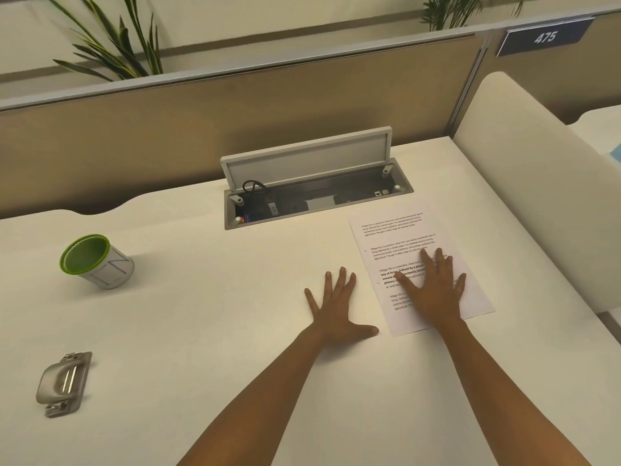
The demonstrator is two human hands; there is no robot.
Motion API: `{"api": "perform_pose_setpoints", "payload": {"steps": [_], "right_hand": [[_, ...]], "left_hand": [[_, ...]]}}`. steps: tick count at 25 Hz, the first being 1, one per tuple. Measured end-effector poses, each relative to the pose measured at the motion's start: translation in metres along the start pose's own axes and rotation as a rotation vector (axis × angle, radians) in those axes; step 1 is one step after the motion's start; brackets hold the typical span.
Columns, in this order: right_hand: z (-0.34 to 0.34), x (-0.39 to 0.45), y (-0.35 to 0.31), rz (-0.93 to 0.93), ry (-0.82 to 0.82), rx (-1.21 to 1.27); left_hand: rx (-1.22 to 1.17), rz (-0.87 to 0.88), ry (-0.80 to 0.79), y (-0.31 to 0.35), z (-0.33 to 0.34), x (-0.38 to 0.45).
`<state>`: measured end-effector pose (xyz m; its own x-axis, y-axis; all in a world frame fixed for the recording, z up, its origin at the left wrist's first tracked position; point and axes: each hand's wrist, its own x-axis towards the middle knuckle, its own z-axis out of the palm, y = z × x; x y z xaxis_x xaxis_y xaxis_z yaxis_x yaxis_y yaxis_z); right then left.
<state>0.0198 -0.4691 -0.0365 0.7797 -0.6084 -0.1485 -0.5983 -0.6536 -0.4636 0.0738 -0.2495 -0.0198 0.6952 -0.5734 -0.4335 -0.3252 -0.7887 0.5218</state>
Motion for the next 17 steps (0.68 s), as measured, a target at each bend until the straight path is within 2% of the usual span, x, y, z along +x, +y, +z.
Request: {"api": "perform_pose_setpoints", "payload": {"steps": [14,17], "right_hand": [[-0.012,0.014,0.007,-0.014,-0.017,0.000],[-0.010,0.011,0.003,-0.025,0.037,0.046]], "left_hand": [[-0.007,-0.002,0.001,0.001,-0.003,-0.002],[-0.062,0.019,0.012,0.000,-0.005,-0.006]]}}
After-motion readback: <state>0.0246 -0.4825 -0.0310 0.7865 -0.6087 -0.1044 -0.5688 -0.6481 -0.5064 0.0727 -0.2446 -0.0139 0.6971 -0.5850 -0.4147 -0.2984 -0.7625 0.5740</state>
